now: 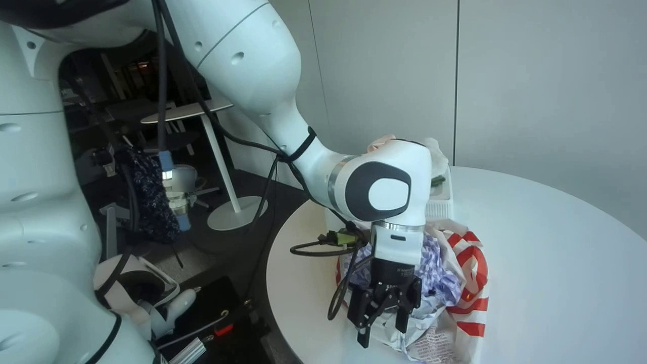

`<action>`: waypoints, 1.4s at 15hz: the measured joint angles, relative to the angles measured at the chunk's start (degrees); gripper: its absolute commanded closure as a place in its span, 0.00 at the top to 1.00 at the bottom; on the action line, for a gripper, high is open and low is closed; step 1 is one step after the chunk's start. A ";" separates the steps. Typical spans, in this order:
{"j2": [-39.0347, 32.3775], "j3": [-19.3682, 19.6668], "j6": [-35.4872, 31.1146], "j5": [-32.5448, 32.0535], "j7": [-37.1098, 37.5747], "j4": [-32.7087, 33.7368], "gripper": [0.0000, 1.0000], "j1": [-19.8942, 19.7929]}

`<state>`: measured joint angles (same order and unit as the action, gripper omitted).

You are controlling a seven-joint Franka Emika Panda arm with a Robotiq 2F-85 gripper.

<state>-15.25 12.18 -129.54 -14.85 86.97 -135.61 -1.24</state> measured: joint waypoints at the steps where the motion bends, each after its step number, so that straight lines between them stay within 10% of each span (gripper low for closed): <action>1: 1.01 -0.22 1.22 0.09 -0.51 -0.07 1.00 0.00; 11: 3.40 -5.59 6.15 6.55 -14.65 -3.51 1.00 0.20; 21: 3.46 -6.03 -4.63 10.19 -14.76 -6.97 1.00 0.29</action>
<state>-11.78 6.15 -134.18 -4.66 72.21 -142.58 -0.95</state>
